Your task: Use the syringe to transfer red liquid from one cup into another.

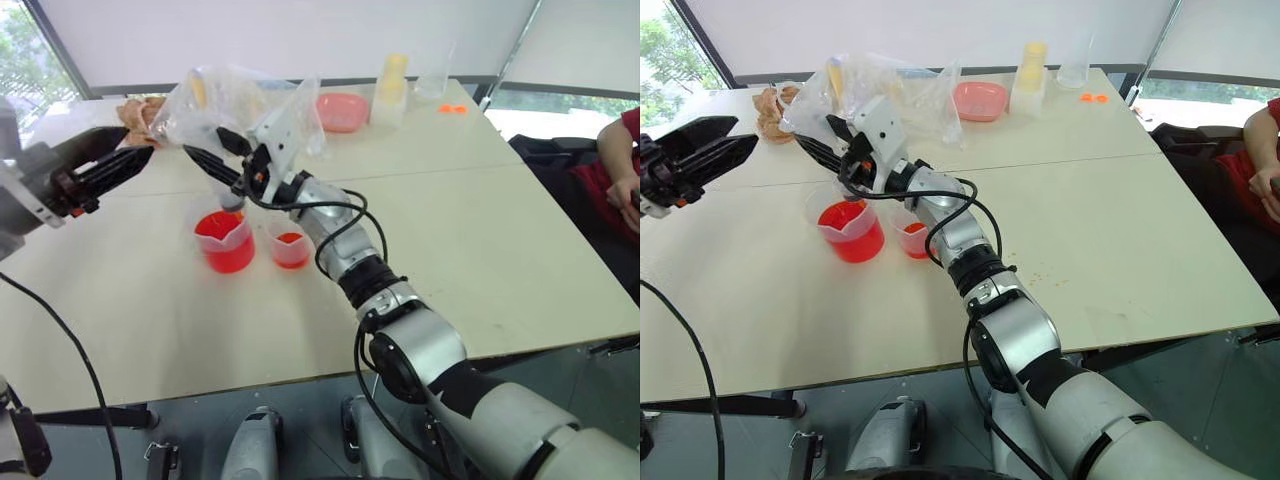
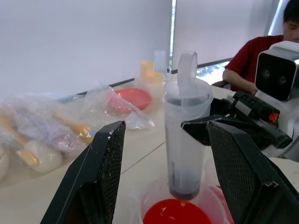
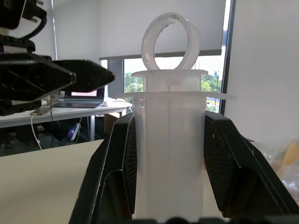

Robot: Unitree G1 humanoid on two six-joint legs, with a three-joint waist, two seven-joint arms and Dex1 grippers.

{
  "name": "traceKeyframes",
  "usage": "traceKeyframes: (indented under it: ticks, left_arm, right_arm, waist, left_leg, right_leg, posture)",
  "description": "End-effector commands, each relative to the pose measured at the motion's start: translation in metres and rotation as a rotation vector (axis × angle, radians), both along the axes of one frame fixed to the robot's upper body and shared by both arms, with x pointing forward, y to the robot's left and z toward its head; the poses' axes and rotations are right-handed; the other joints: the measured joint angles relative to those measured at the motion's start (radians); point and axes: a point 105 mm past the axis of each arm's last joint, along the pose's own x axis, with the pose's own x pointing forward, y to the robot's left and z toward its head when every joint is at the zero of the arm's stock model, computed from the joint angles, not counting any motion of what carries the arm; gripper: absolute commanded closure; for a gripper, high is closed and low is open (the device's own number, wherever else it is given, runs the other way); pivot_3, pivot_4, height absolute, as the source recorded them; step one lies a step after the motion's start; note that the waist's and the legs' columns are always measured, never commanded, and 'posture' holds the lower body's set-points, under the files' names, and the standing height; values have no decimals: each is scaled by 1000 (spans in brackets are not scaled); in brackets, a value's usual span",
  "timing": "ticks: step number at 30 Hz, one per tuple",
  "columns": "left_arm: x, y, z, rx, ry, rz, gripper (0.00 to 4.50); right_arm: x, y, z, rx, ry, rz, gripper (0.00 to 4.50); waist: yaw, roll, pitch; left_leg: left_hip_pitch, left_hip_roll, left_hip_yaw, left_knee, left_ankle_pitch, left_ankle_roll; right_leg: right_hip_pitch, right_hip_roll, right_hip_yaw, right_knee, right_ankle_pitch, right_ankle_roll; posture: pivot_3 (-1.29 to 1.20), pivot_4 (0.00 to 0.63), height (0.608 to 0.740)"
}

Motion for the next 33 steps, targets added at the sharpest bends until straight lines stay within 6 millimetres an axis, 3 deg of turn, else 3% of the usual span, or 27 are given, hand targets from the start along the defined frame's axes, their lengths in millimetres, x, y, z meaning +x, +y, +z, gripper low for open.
traceKeyframes:
  ticks: [1,12,18,24,33]
  left_arm:
    - [9,-3,8,17,-57,31,1582]
    - [27,-21,22,24,-140,21,1582]
    - [15,-27,17,29,-99,-60,1582]
    - [-4,-20,5,67,-25,-83,1582]
    - [1,-4,17,14,-97,30,1582]
  right_arm:
    - [-20,24,4,56,27,81,3058]
    - [-38,38,4,89,71,121,3058]
    - [-45,44,-7,78,97,131,3058]
    - [-48,48,-8,77,108,138,3058]
    - [-55,52,-10,75,113,166,3058]
  waist:
    - [1,0,0]
    - [-1,0,0]
    - [-2,0,0]
    - [-9,0,0]
    - [1,0,0]
  left_leg:
    - [0,0,0,0,0,0]
    - [0,0,-1,0,0,0]
    - [0,0,-1,0,0,0]
    - [0,0,-1,0,0,0]
    - [0,0,-1,0,0,0]
  right_leg:
    - [0,0,0,0,0,0]
    - [1,0,0,0,0,0]
    - [0,0,0,1,0,0]
    - [0,0,0,1,0,0]
    - [1,0,0,1,0,0]
  posture:
    - [0,150,740]
    - [0,150,740]
    - [0,150,740]
    - [0,150,740]
    - [0,150,740]
